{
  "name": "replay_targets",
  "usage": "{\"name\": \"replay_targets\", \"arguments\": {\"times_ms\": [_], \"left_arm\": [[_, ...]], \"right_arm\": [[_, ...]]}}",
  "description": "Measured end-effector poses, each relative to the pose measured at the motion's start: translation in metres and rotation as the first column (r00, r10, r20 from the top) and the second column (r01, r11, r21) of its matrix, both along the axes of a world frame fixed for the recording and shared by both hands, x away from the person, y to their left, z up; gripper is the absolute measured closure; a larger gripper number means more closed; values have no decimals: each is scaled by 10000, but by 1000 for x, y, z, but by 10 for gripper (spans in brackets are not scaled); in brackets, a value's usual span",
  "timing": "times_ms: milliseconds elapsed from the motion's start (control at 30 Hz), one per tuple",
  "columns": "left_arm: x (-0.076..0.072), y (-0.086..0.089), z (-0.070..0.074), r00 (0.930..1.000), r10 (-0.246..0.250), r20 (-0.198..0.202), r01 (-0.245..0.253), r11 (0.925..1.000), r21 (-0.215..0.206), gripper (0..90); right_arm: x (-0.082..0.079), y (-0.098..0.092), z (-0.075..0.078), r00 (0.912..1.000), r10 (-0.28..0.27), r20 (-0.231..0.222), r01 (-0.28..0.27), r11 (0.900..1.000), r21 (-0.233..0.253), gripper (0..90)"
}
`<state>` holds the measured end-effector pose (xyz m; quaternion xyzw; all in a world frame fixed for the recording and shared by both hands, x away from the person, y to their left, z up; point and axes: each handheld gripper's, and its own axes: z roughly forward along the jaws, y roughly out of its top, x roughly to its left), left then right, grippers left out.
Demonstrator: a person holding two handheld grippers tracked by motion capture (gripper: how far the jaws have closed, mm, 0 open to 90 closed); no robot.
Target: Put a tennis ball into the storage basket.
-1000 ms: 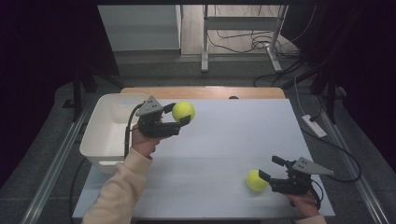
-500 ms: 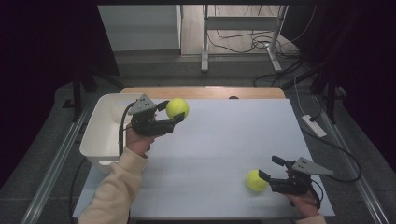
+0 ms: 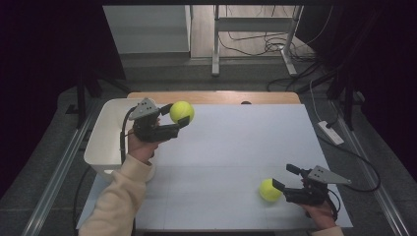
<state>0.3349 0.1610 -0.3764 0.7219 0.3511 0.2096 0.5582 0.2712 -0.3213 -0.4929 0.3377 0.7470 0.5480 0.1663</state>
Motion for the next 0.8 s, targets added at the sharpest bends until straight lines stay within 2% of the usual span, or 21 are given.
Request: {"name": "replay_targets", "arguments": {"times_ms": [300, 800], "left_arm": [[1, 6, 1, 9997, 225, -2, -225, 9997, 41, 273], [3, 22, 1, 9981, 619, -70, -620, 9980, -134, 273]], "right_arm": [[0, 0, 0, 10000, -1, 2, 1, 10000, -2, 159], [0, 0, 0, 10000, 8, -2, -8, 10000, -9, 159]]}}
